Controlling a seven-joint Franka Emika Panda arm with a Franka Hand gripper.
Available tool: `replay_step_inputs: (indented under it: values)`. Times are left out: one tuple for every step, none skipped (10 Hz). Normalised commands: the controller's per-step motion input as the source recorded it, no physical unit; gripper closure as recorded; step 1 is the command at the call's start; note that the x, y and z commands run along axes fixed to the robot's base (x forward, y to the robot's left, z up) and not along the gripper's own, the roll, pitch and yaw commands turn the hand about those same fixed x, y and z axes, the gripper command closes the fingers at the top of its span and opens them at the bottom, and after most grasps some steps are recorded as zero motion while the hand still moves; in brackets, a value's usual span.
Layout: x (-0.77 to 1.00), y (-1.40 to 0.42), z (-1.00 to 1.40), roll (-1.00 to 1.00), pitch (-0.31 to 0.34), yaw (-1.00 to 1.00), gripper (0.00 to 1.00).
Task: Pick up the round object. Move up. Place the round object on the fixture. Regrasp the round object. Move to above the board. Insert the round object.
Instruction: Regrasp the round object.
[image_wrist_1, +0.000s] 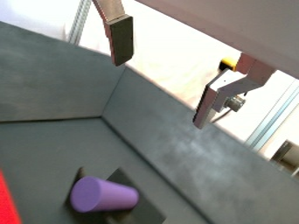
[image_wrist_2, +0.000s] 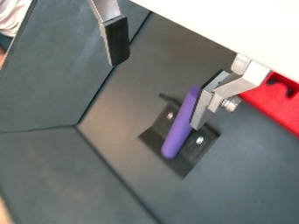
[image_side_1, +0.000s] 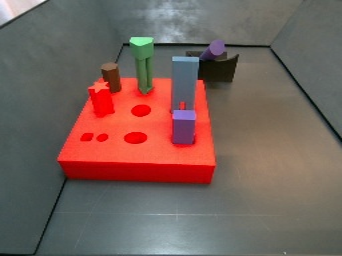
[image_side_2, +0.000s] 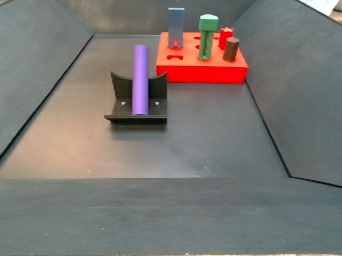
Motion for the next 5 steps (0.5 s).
replay_step_inputs:
  values:
    - [0.1, -0.05, -0.01, 0.73, 0.158, 0.17, 0.0]
    - [0.1, -0.05, -0.01, 0.6, 0.146, 0.18, 0.0]
    - [0.1, -0.04, -0.01, 0.36, 0.116, 0.19, 0.0]
    - [0.09, -0.03, 0.0, 0.25, 0.089, 0.2, 0.0]
    - [0.03, 0.05, -1.0, 0.21, 0.143, 0.2, 0.0]
